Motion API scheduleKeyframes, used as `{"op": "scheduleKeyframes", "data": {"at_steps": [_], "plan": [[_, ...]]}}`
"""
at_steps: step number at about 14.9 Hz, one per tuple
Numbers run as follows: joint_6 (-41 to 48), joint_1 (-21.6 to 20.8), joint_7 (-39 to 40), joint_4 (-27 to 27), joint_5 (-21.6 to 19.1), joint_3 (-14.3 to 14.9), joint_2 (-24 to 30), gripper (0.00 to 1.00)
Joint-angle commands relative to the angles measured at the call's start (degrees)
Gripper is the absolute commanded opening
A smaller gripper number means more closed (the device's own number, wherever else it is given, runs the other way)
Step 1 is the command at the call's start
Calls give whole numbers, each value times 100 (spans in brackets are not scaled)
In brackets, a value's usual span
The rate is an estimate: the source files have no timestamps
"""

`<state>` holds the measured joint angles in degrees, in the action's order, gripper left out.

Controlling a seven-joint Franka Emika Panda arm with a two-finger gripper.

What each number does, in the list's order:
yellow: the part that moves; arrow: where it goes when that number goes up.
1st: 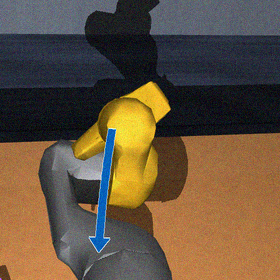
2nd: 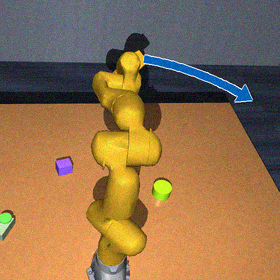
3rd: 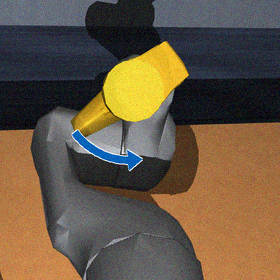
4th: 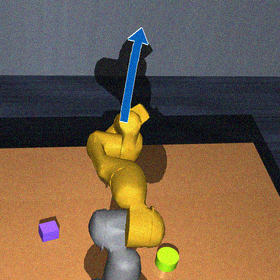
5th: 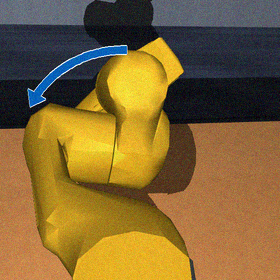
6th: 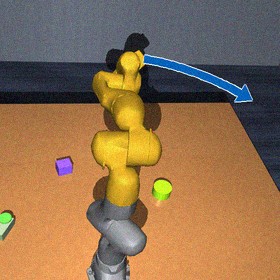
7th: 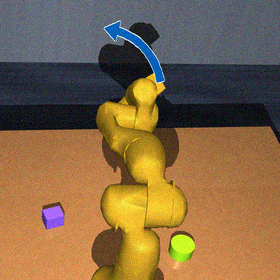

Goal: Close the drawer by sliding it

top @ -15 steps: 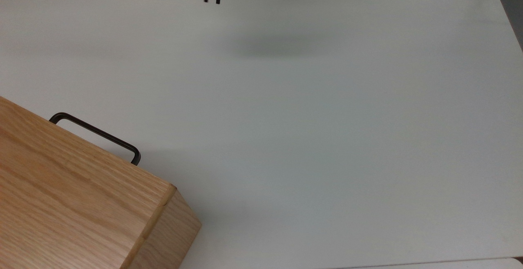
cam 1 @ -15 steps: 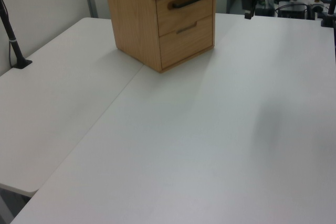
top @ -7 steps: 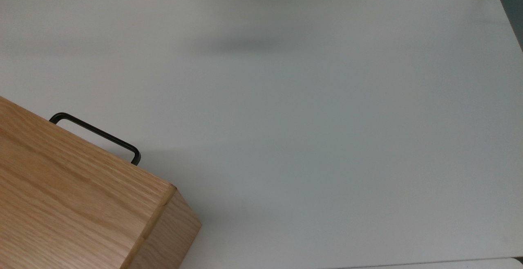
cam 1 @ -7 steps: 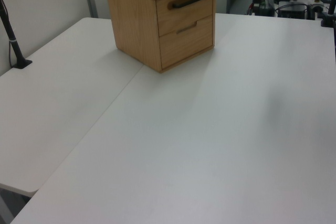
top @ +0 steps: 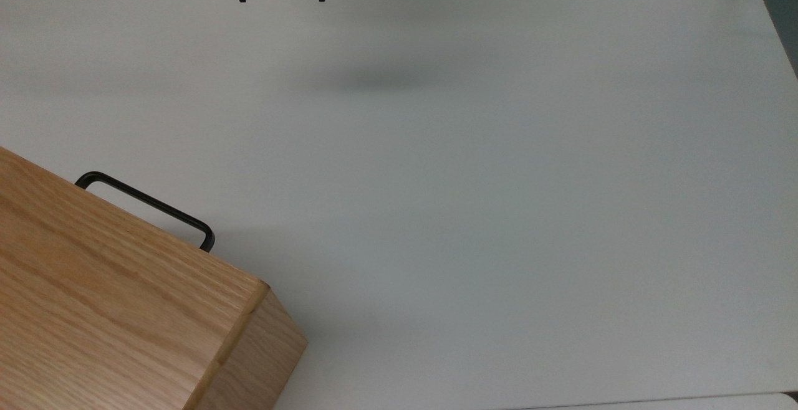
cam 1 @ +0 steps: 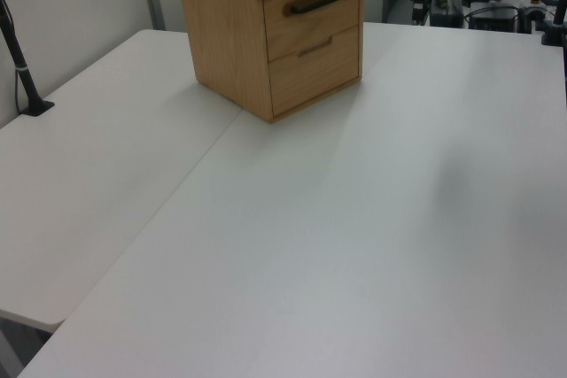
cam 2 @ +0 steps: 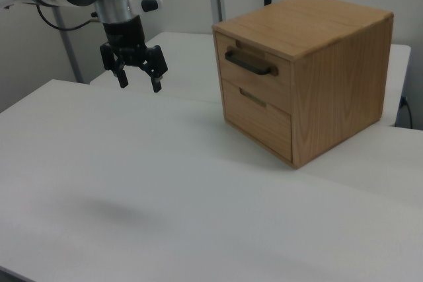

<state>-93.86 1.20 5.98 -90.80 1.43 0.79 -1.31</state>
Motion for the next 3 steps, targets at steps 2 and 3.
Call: {"op": "scheduleKeyframes", "data": {"at_steps": [2, 3], "plan": [[228, -32, -79, 150, -55, 45, -36, 100], [236, -41, -62, 159, -55, 36, -36, 100]]}}
